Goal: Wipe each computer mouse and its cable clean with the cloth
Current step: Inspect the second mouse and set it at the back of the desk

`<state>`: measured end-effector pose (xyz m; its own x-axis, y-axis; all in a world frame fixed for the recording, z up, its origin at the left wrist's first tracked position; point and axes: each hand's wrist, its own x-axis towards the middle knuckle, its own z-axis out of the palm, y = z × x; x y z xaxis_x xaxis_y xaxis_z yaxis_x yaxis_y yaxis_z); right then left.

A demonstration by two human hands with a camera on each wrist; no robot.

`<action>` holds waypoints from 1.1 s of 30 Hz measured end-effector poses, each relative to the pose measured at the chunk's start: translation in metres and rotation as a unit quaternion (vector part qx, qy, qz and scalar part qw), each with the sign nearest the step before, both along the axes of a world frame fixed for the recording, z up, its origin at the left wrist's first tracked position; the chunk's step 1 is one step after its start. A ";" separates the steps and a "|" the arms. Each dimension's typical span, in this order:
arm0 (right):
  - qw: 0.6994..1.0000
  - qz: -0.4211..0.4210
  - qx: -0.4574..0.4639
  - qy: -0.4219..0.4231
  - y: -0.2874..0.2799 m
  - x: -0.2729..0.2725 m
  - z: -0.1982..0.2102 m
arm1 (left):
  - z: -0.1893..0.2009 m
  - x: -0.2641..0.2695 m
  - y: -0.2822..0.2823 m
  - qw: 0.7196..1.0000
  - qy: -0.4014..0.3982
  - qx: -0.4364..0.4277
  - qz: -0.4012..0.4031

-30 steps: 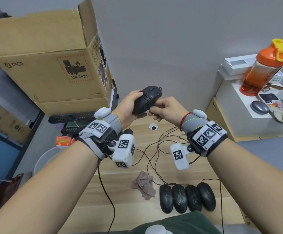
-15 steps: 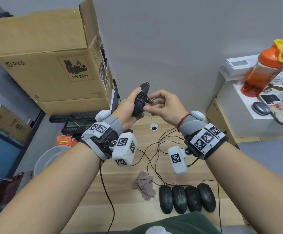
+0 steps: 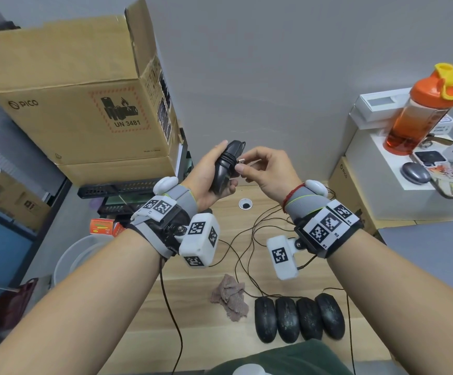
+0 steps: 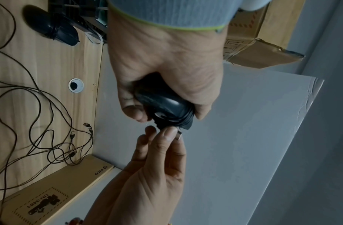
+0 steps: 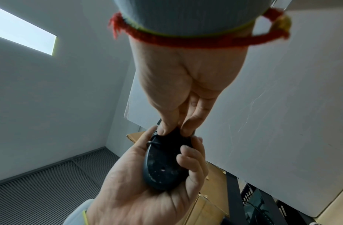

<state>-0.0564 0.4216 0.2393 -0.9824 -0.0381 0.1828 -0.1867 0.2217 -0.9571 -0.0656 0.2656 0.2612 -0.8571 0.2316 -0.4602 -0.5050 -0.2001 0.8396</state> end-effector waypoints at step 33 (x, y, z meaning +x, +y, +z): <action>1.000 0.009 0.004 -0.011 0.000 0.003 0.007 | -0.003 0.009 -0.002 0.998 0.019 -0.001 -0.051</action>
<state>-0.0534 0.4218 0.2463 -0.9854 -0.0573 0.1604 -0.1693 0.2257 -0.9594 -0.0565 0.2631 0.2585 -0.8461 0.3183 -0.4276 -0.4897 -0.1472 0.8594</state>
